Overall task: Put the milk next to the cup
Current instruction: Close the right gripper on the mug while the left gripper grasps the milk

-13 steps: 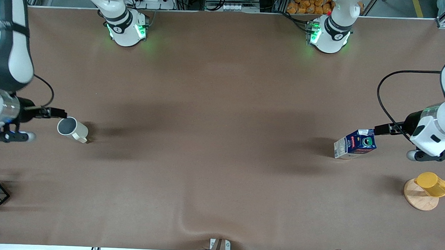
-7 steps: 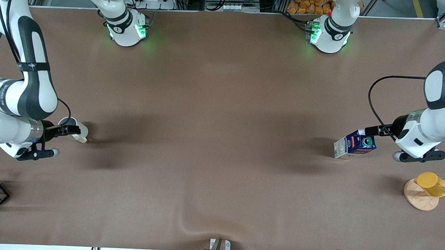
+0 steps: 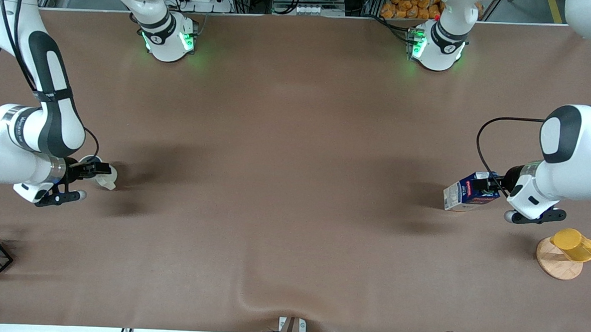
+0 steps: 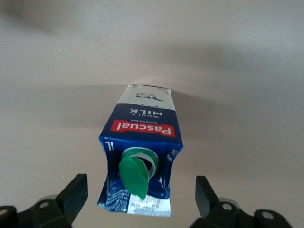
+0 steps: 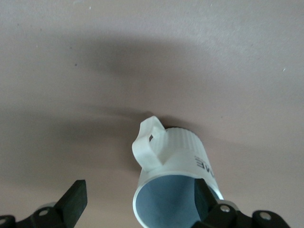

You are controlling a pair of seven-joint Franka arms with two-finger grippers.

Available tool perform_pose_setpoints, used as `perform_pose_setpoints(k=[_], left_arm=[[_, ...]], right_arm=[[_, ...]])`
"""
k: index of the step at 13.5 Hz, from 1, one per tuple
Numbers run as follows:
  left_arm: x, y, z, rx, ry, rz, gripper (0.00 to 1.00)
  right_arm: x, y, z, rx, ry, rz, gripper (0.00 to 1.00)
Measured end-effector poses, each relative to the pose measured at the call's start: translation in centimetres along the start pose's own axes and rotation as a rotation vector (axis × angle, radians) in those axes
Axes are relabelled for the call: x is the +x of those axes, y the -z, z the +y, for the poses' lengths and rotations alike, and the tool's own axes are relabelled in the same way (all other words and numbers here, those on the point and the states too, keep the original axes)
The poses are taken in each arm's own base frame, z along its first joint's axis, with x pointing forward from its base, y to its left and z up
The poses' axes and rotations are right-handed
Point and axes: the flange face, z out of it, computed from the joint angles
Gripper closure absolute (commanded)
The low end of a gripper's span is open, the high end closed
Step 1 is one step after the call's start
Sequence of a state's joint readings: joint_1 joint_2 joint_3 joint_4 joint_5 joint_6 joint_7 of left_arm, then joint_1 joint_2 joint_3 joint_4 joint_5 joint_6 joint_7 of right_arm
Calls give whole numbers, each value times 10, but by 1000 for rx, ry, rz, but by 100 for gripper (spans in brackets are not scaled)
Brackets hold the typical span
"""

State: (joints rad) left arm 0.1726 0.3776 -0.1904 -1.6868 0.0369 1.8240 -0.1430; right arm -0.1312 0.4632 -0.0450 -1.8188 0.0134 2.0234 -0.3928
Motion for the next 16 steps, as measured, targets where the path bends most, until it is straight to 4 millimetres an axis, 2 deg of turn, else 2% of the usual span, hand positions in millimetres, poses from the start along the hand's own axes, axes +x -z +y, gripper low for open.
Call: perform_pose_setpoints(k=[6, 7, 8, 9, 10, 11, 14, 15, 16], left_arm=[[-1, -14, -2, 1, 2, -27, 0], [-1, -16, -2, 2, 2, -31, 0], [-1, -17, -2, 2, 2, -34, 0], [-1, -18, -2, 2, 3, -36, 0], [-1, -20, -3, 2, 3, -40, 0], [-1, -23, -3, 2, 3, -44, 0], [1, -27, -6, 1, 7, -51, 0], [1, -28, -7, 0, 9, -52, 6], [1, -28, -7, 0, 10, -53, 24]], right_arm=[[-8, -17, -3, 14, 0, -33, 0], [-8, -18, -3, 14, 0, -33, 6], [-8, -19, -3, 14, -1, -31, 34], [-7, -20, -3, 15, -2, -27, 67], [-7, -23, -3, 16, -4, -20, 92], [-6, -24, -3, 21, -8, -14, 100], [-5, -25, -2, 41, -24, 1, 100], [-5, -24, -2, 44, -26, 3, 100], [-5, -24, -2, 45, -28, 4, 100]])
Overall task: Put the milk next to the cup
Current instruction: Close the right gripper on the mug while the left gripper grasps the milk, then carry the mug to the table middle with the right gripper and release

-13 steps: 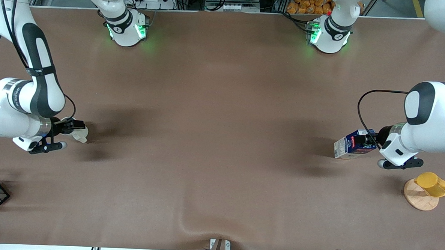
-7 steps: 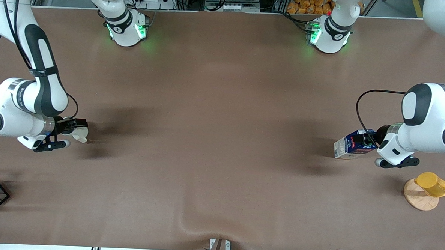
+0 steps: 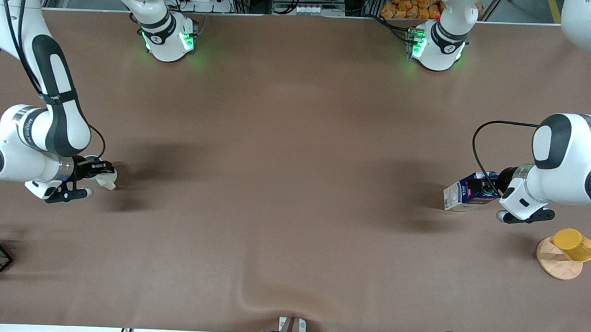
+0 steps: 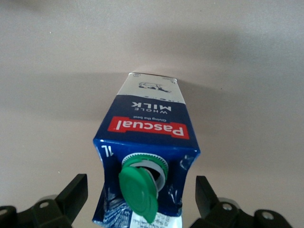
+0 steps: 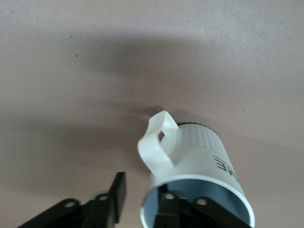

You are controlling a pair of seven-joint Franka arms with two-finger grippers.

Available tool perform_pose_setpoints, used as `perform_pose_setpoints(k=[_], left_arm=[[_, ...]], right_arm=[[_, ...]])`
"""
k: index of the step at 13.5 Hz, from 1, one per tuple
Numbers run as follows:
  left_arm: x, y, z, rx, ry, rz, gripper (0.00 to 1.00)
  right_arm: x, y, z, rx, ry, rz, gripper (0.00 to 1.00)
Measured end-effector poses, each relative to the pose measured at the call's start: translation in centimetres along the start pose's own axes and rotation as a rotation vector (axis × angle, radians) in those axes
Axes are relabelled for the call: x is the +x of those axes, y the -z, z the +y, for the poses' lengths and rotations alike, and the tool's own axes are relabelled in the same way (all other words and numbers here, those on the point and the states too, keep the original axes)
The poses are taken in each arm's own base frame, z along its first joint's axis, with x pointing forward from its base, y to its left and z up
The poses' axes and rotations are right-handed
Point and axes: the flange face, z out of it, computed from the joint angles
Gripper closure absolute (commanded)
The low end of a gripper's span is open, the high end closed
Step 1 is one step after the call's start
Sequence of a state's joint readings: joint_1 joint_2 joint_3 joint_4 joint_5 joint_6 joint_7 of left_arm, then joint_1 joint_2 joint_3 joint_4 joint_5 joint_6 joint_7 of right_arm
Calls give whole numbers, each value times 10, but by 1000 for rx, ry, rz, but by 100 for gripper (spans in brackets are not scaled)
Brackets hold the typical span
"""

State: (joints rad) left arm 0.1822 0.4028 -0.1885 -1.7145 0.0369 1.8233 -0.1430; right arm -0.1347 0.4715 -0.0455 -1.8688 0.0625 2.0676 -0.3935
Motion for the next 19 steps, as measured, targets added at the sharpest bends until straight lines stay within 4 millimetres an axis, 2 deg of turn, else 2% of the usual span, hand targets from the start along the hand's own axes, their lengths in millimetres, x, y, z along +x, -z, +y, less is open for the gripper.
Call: perform_pose_setpoints(k=[5, 6, 8, 11, 12, 15, 19], left_arm=[[0, -1, 0, 0, -1, -1, 92], [0, 0, 0, 0, -1, 0, 100], [0, 1, 1, 0, -2, 1, 100], [0, 3, 1, -1, -1, 5, 100], [1, 6, 1, -1, -1, 11, 100], [-1, 33, 2, -4, -1, 56, 100], [-16, 77, 2, 6, -3, 32, 100]], right_arm=[[4, 13, 0, -6, -4, 22, 100], [5, 14, -5, -2, -7, 19, 100], [10, 29, -31, 22, -46, -49, 100], [29, 82, -112, 0, -132, -96, 100], [35, 92, -143, -6, -158, -86, 100], [44, 97, -225, 20, -223, -71, 100], [40, 91, -317, 89, -354, -98, 100]])
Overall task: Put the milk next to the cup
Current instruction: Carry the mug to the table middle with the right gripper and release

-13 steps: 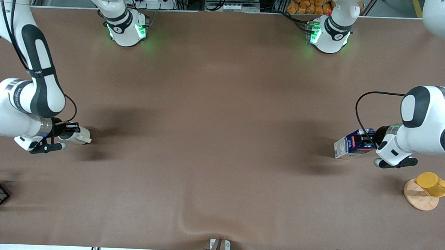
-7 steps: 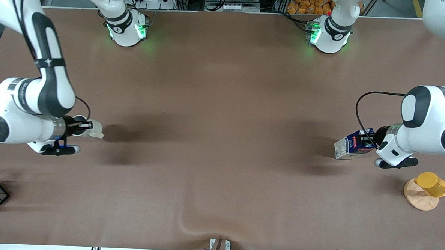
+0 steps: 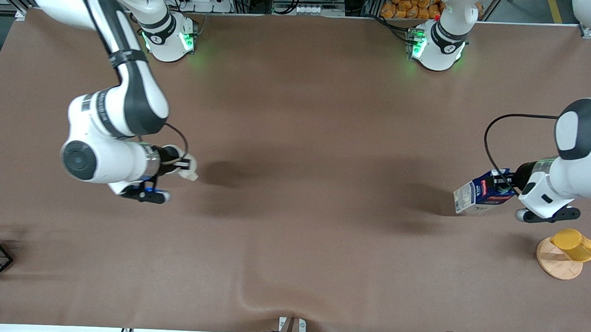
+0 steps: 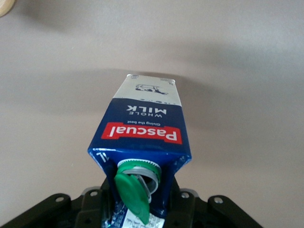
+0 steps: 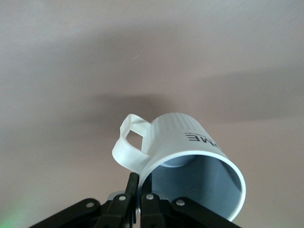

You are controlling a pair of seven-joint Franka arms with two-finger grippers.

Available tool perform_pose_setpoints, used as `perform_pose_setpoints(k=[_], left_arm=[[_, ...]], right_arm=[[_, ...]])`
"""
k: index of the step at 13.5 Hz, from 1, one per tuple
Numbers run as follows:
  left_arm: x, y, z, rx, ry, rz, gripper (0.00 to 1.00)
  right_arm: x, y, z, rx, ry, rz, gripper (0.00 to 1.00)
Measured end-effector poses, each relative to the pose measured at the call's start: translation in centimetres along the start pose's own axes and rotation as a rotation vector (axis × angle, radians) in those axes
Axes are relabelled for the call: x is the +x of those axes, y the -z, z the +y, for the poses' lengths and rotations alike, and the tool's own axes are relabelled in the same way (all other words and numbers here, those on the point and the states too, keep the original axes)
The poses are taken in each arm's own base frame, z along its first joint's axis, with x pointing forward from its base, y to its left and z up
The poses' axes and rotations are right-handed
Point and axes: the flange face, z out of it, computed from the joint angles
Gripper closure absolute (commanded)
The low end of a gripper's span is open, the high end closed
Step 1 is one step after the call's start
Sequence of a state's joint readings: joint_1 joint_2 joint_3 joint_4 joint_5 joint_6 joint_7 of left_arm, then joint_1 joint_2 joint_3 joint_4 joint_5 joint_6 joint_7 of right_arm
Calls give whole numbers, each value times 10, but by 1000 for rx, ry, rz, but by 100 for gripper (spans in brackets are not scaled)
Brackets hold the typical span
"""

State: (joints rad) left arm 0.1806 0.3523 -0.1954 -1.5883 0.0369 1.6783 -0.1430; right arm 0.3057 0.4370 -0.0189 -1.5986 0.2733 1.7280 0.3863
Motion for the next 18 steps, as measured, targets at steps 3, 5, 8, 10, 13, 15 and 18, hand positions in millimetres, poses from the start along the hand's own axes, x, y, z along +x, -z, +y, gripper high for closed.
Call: perform_pose_setpoints(k=[3, 5, 8, 10, 13, 15, 18], left_arm=[[-9, 25, 0, 6, -1, -28, 100], [-12, 33, 3, 7, -6, -33, 100], [-14, 40, 8, 3, -15, -25, 100], [-18, 48, 11, -23, -14, -15, 100], [-25, 56, 13, -22, -17, -20, 100], [-29, 56, 19, -26, -28, -33, 100], [-30, 60, 28, -27, -43, -25, 100]], right_arm=[[-33, -17, -67, -2, -84, 17, 100], [-48, -26, -98, 14, -122, 40, 100], [-66, -49, -140, 46, -204, 66, 100], [-79, -77, -172, 59, -307, 94, 100], [-93, -119, -206, 72, -473, 115, 100], [-88, -126, -205, 79, -554, 120, 100], [-84, -130, -207, 90, -605, 141, 100]])
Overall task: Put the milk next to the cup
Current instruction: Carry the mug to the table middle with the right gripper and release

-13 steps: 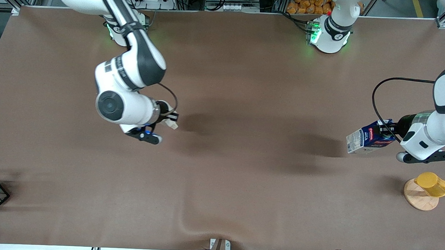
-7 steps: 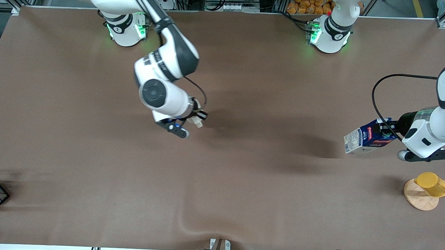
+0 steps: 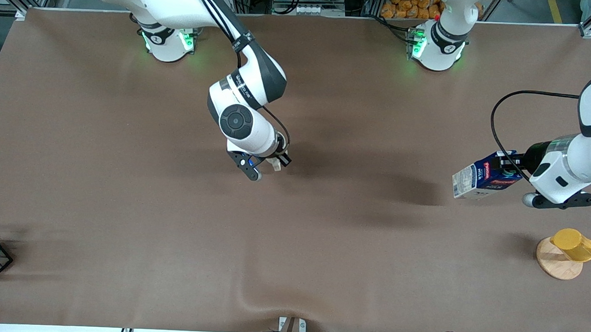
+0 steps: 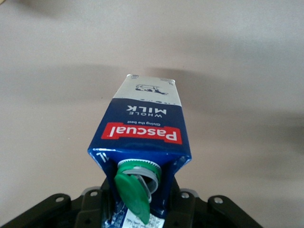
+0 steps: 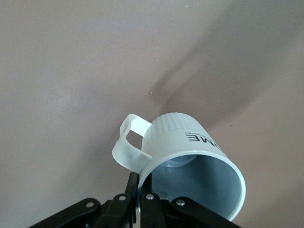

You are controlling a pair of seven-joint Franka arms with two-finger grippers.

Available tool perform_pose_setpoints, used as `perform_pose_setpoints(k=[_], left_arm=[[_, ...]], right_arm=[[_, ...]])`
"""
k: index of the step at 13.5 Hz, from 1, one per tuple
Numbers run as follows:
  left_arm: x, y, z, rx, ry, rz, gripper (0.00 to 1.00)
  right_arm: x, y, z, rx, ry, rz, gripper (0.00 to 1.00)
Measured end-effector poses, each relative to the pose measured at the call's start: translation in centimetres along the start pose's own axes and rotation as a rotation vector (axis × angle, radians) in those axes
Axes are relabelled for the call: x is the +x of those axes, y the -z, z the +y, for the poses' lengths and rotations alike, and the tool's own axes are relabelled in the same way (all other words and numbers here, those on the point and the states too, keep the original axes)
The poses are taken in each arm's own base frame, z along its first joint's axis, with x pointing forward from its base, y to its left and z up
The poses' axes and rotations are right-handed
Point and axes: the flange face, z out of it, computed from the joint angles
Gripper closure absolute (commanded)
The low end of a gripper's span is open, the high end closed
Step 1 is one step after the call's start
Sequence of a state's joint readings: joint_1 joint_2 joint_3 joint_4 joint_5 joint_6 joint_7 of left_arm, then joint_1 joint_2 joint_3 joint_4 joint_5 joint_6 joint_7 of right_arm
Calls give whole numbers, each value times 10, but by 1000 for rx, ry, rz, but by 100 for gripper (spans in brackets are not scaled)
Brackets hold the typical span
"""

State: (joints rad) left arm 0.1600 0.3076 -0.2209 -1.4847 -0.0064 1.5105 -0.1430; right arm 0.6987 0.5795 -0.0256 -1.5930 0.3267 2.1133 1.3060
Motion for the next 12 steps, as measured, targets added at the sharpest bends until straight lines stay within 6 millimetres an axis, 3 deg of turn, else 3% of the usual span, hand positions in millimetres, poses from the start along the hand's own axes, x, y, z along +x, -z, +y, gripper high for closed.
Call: perform_pose_setpoints(k=[4, 7, 8, 9, 10, 12], left_arm=[[-3, 5, 7, -1, -13, 1, 100], [-5, 5, 19, -1, -20, -2, 100], [-6, 5, 23, -2, -20, -2, 100], [-7, 5, 27, -2, -16, -3, 100], [-7, 5, 30, -3, -14, -3, 100], [-8, 5, 33, -3, -14, -3, 100]], right_arm=[[-26, -13, -1, -23, 74, 31, 100], [-28, -17, -3, -14, 79, 36, 100], [-28, -19, -3, -12, 79, 38, 82], [-28, -23, -4, -13, 80, 38, 32], [-29, -26, -4, -16, 82, 38, 3], [-31, -28, -4, -19, 85, 39, 4]])
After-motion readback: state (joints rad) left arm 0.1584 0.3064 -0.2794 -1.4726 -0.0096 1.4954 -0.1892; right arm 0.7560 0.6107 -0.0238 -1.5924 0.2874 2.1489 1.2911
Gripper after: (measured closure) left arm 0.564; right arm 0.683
